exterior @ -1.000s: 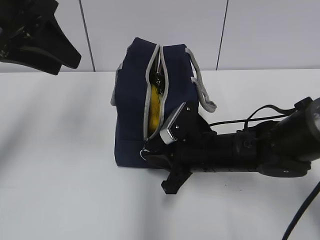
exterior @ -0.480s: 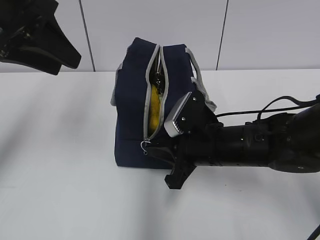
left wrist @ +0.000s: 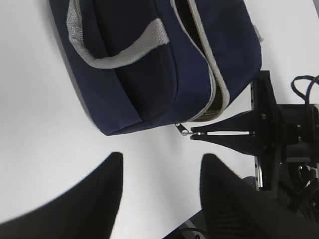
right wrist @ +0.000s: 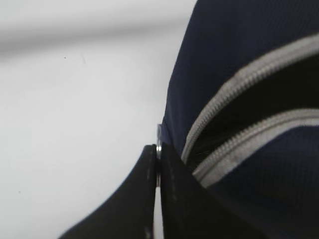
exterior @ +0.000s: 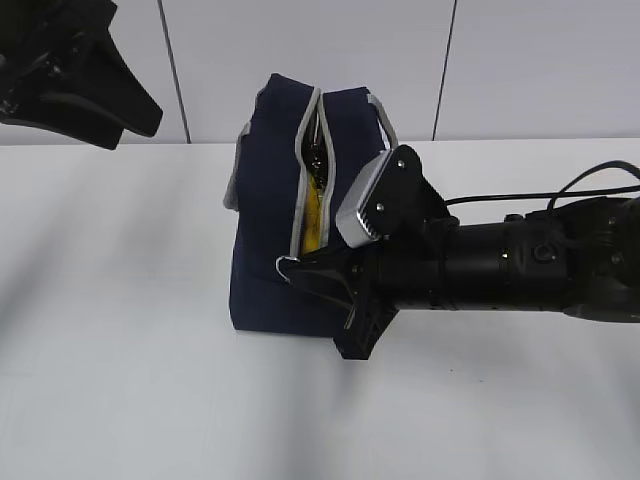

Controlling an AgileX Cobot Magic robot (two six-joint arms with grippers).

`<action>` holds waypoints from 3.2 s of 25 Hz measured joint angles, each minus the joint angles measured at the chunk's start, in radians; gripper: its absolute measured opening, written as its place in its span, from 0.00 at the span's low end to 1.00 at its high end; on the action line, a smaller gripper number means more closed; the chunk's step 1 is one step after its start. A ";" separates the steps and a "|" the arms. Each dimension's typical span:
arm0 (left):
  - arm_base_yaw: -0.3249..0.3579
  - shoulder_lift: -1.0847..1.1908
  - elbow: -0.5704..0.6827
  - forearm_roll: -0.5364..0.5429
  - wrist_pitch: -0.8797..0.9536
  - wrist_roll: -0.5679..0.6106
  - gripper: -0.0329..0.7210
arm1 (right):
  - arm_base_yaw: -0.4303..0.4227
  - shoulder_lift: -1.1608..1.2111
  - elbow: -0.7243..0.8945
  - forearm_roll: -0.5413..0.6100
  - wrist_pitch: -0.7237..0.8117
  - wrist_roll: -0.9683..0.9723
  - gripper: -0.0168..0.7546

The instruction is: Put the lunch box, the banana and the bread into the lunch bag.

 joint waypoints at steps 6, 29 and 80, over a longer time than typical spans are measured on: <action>0.000 0.000 0.000 0.011 -0.003 0.000 0.52 | 0.000 -0.060 0.001 -0.043 0.013 0.052 0.00; 0.000 0.003 0.000 0.015 0.006 0.008 0.52 | -0.002 -0.221 -0.028 -0.322 0.082 0.331 0.00; 0.000 0.189 0.000 -0.231 -0.072 0.397 0.52 | -0.002 -0.157 -0.291 -0.232 0.273 0.383 0.00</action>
